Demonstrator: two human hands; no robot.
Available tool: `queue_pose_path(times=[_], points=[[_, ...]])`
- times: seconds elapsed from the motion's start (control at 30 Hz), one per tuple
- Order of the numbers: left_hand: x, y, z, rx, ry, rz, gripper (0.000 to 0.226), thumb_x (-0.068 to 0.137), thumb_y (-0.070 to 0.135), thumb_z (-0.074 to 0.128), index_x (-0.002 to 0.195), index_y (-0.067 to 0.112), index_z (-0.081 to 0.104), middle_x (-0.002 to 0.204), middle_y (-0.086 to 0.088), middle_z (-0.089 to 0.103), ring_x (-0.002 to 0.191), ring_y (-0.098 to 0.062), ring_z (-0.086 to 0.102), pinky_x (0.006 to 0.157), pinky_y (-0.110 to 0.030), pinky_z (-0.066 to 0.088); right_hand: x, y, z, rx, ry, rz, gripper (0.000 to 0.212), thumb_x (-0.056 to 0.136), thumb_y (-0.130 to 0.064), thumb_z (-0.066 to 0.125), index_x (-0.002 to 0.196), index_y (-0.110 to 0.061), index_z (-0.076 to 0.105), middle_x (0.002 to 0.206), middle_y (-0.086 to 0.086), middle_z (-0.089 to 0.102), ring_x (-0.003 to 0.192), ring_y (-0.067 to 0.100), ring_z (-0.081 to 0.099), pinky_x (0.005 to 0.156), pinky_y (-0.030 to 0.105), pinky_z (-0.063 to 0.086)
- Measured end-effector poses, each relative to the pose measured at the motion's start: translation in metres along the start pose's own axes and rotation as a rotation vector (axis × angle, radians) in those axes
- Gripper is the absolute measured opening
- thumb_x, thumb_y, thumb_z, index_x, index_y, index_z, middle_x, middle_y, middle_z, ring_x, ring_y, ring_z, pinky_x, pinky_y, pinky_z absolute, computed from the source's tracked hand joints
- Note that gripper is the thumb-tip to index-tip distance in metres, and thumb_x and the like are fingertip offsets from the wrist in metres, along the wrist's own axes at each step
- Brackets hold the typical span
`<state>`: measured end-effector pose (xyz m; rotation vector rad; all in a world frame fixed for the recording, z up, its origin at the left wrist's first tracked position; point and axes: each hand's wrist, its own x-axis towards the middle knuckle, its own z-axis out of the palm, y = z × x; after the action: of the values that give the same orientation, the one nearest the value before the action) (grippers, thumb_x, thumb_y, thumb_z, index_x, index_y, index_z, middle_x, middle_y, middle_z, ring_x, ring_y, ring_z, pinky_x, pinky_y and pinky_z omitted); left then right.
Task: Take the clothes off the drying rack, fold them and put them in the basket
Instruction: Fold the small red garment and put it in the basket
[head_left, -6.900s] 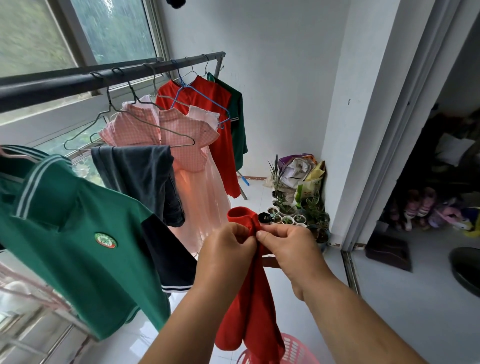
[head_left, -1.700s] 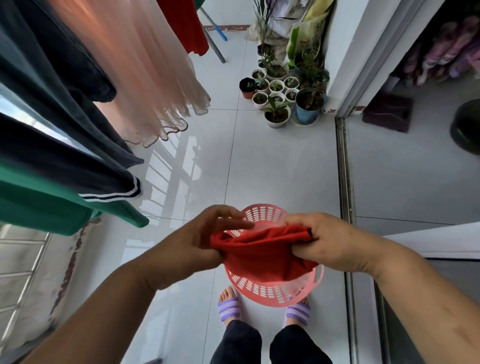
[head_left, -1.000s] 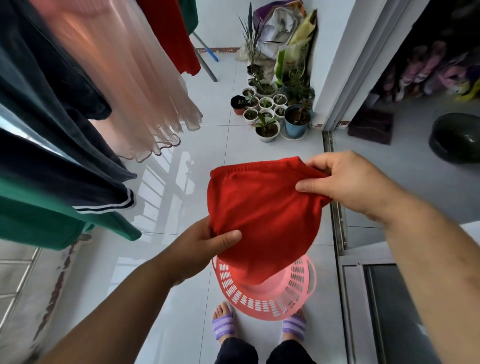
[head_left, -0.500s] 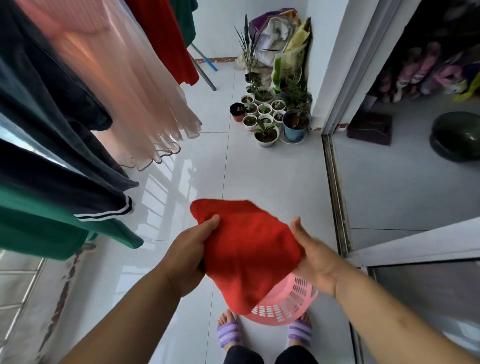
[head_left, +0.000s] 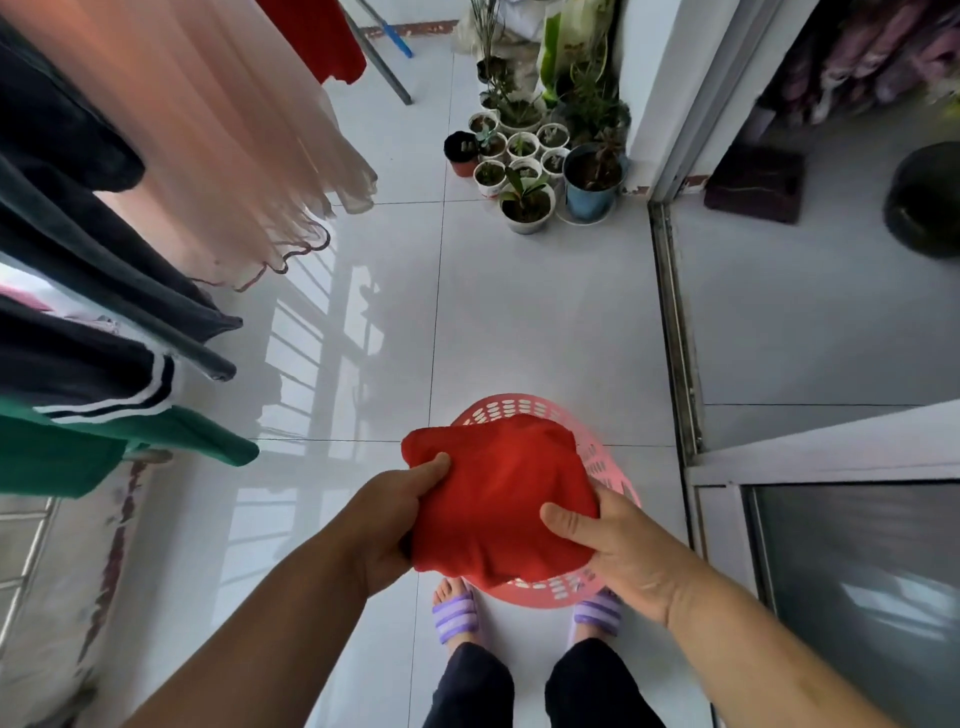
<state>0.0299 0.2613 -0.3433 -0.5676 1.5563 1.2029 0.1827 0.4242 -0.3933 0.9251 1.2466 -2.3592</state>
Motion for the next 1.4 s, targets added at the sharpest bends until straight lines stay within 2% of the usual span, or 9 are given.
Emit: queue_pose_path(times=[0.2,0.3,0.4,0.63,0.8,0.9,1.07,1.17,1.4], points=[[0.035,-0.011,-0.005,0.087,-0.049,-0.074,0.040,0.090,0.036,0.063,0.119,0.008,0.060,0.104,-0.013,0.074,0.097,-0.034,0.070,0.085,-0.048,0.056,0.021,0.011,-0.007,0.064,0.180,-0.060,0.049,0.080,-0.032,0.074,0.127,-0.023,0.061,0.123,0.000,0.069,0.118,0.021,0.062,0.109,0.049,0.042],[0.050,-0.014,-0.003,0.081,-0.078,-0.073,0.040,0.091,0.036,0.061,0.122,0.010,0.059,0.107,-0.011,0.074,0.098,-0.031,0.070,0.076,-0.043,0.058,0.031,0.019,-0.009,0.112,0.273,-0.024,0.050,0.076,-0.037,0.072,0.123,-0.023,0.063,0.120,0.000,0.070,0.116,0.021,0.064,0.107,0.049,0.044],[0.062,-0.018,-0.001,0.118,-0.115,-0.076,0.041,0.090,0.037,0.062,0.122,0.010,0.061,0.109,-0.010,0.073,0.102,-0.030,0.069,0.087,-0.046,0.056,0.037,0.026,-0.009,0.280,0.237,0.137,0.058,0.072,-0.041,0.074,0.123,-0.016,0.063,0.121,0.006,0.070,0.115,0.025,0.064,0.106,0.051,0.045],[0.073,-0.031,-0.003,0.260,-0.246,-0.088,0.045,0.087,0.043,0.063,0.121,0.013,0.062,0.112,-0.005,0.073,0.105,-0.026,0.068,0.097,-0.045,0.052,0.039,0.047,-0.008,0.447,0.300,0.298,0.054,0.070,-0.019,0.078,0.121,-0.004,0.065,0.113,0.018,0.071,0.107,0.034,0.068,0.094,0.056,0.051],[0.075,-0.048,-0.004,0.472,-0.348,0.020,0.068,0.074,0.048,0.077,0.132,0.022,0.053,0.120,0.007,0.068,0.108,-0.013,0.066,0.082,-0.020,0.056,0.041,0.054,-0.013,0.566,0.370,0.248,0.050,0.075,-0.014,0.074,0.123,-0.005,0.064,0.114,0.018,0.071,0.107,0.034,0.068,0.091,0.052,0.053],[0.080,-0.063,-0.003,0.549,-0.323,0.067,0.050,0.082,0.039,0.070,0.127,0.022,0.055,0.116,0.013,0.066,0.102,-0.006,0.065,0.073,-0.013,0.053,0.042,0.061,-0.019,0.568,0.396,0.251,0.052,0.074,-0.015,0.074,0.123,-0.006,0.064,0.113,0.017,0.072,0.105,0.033,0.069,0.091,0.051,0.054],[0.106,-0.090,0.000,0.532,-0.264,0.064,0.031,0.091,0.037,0.062,0.120,0.029,0.056,0.121,0.008,0.063,0.112,-0.015,0.060,0.093,-0.029,0.052,0.047,0.078,-0.033,0.518,0.462,0.266,0.053,0.070,-0.017,0.077,0.121,-0.007,0.065,0.108,0.015,0.074,0.100,0.030,0.071,0.084,0.046,0.056],[0.122,-0.104,0.004,0.536,-0.270,0.064,0.015,0.095,0.035,0.057,0.109,0.035,0.053,0.117,0.009,0.061,0.109,-0.013,0.059,0.086,-0.026,0.052,0.053,0.089,-0.046,0.470,0.473,0.259,0.048,0.075,-0.018,0.075,0.121,-0.008,0.064,0.109,0.013,0.074,0.102,0.029,0.070,0.086,0.045,0.056],[0.156,-0.147,-0.004,0.704,-0.142,-0.048,0.024,0.098,0.041,0.049,0.119,0.029,0.049,0.116,0.008,0.057,0.105,-0.016,0.056,0.085,-0.029,0.045,0.055,0.133,-0.072,0.280,0.357,0.364,0.038,0.086,-0.021,0.069,0.123,-0.017,0.060,0.112,0.001,0.074,0.104,0.020,0.070,0.077,0.035,0.060]])
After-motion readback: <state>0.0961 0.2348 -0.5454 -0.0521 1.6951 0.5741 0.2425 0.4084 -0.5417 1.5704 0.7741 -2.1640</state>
